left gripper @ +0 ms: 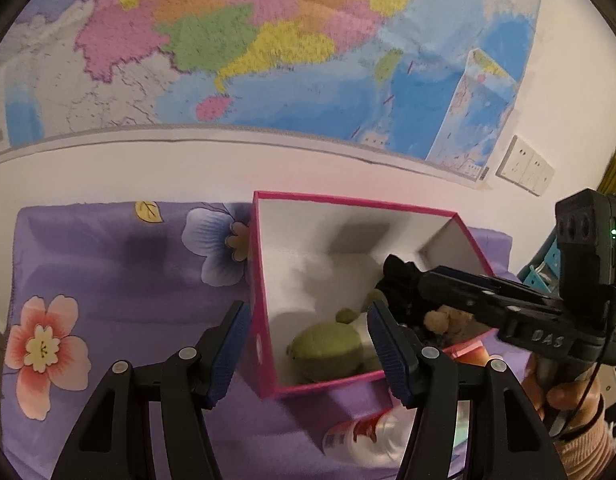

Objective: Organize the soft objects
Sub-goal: 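Carry the green plush toy into the pink box and open the right tool, then grasp the clear plastic bag with the right tool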

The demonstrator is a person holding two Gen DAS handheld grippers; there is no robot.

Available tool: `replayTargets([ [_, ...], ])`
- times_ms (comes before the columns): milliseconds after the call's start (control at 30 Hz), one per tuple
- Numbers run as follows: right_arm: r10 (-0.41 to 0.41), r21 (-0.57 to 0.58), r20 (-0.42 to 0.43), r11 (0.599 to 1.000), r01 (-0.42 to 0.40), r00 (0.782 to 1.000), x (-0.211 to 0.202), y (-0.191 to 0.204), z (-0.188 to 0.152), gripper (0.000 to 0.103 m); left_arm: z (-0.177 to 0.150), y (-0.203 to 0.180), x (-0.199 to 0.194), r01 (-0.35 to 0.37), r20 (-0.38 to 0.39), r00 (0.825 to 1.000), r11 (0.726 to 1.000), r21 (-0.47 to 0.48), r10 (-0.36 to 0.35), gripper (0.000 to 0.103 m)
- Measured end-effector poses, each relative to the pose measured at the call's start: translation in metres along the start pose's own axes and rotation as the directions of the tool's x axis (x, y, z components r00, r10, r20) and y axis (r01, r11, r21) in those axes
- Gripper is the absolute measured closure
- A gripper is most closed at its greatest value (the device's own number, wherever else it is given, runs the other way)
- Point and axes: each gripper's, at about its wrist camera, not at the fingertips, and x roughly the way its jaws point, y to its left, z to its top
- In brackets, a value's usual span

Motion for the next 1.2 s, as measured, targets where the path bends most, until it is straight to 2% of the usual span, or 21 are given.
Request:
replayTargets([
  [200,0.092,-0.019,0.049,0.996,-0.091,0.995,-0.051,0.01,-0.015,0.06,-0.019,0.003,-0.034,0.039,0.042,0.998,0.999,-0.004,-0.038,0.041],
  [367,0.188,-0.059,0.044,0.981,-0.185,0.981,-0.088,0.028,-0.036,0.058,-0.046,0.003,-0.059,0.07,0.044,0.997,0.998,-0.004,-0.07,0.04],
  [500,0.271,-0.081,-0.011,0.959,-0.271,0.963,-0.108,0.045,-0.064,0.058,-0.077,0.0,-0.071,0.06,0.007,0.998,0.998,0.027,-0.06,0.04],
  [700,0.308,-0.078,-0.126,0.945,-0.319,0.943,-0.114,0.062,-0.111,0.057,-0.117,0.004,-0.081,0.056,-0.05,0.997,0.998,0.019,-0.055,0.04],
  [833,0.323,-0.057,-0.229,0.937,-0.343,0.918,-0.103,0.073,-0.144,0.057,-0.138,0.011,-0.082,0.053,-0.088,0.995,0.998,-0.015,-0.054,0.04],
  [967,0.328,-0.048,-0.348,0.929,-0.366,0.878,-0.086,0.087,-0.176,0.057,-0.163,0.023,-0.08,0.034,-0.139,0.989,0.997,-0.067,-0.043,0.04],
  [1133,0.309,-0.028,-0.462,0.932,-0.361,0.831,-0.058,0.098,-0.197,0.057,-0.184,0.039,-0.082,0.028,-0.177,0.983,0.992,-0.12,-0.049,0.04],
  [1200,0.301,-0.005,-0.504,0.936,-0.351,0.81,-0.045,0.102,-0.205,0.053,-0.193,0.042,-0.082,0.025,-0.193,0.98,0.99,-0.138,-0.052,0.04],
])
